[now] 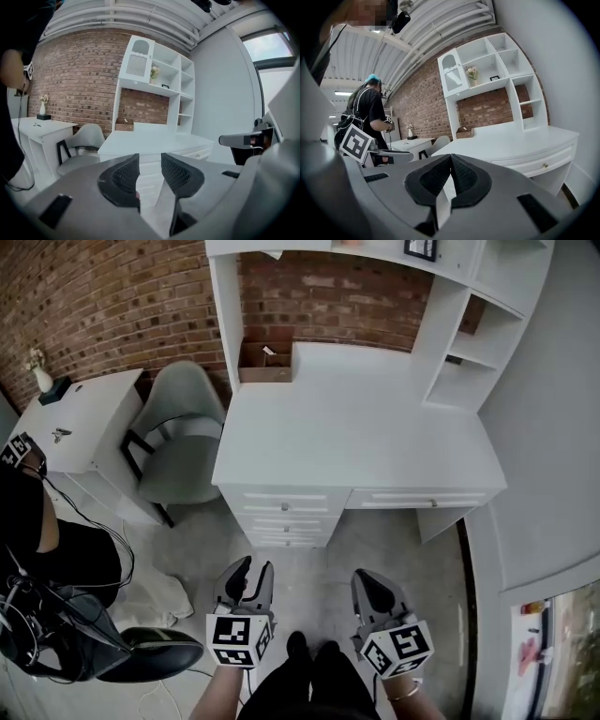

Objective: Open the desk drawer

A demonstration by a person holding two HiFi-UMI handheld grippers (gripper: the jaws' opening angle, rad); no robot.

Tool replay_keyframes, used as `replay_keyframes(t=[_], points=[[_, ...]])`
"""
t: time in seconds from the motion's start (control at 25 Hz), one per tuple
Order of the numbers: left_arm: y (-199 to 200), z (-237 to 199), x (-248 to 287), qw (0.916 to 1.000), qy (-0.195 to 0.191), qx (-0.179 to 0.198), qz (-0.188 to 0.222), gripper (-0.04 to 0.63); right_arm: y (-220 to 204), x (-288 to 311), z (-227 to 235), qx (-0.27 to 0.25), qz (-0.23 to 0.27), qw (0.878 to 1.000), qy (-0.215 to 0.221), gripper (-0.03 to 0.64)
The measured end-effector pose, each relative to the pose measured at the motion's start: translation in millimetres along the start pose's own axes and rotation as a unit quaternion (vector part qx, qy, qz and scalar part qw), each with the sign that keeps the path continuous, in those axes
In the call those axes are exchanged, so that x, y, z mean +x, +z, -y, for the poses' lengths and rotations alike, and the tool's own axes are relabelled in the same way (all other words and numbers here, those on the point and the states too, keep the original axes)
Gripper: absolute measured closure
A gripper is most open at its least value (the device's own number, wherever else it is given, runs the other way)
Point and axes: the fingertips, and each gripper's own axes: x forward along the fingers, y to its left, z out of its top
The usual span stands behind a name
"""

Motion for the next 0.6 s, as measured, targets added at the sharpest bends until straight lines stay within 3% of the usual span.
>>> replay_keyframes(t=[0.32,0.6], points=[[-36.7,-10.7,66.8,0.9994,0.011,-0.004,-0.031,0.455,-35.9,44.6,34.6,0.018,-0.032,0.999,0.007,0.612],[-94.0,-12.3,134.2,0.9986,0.017,-0.008,-0.049,0.448,-86.9,93.1,69.1,0.021,-0.045,0.998,0.027,0.612]])
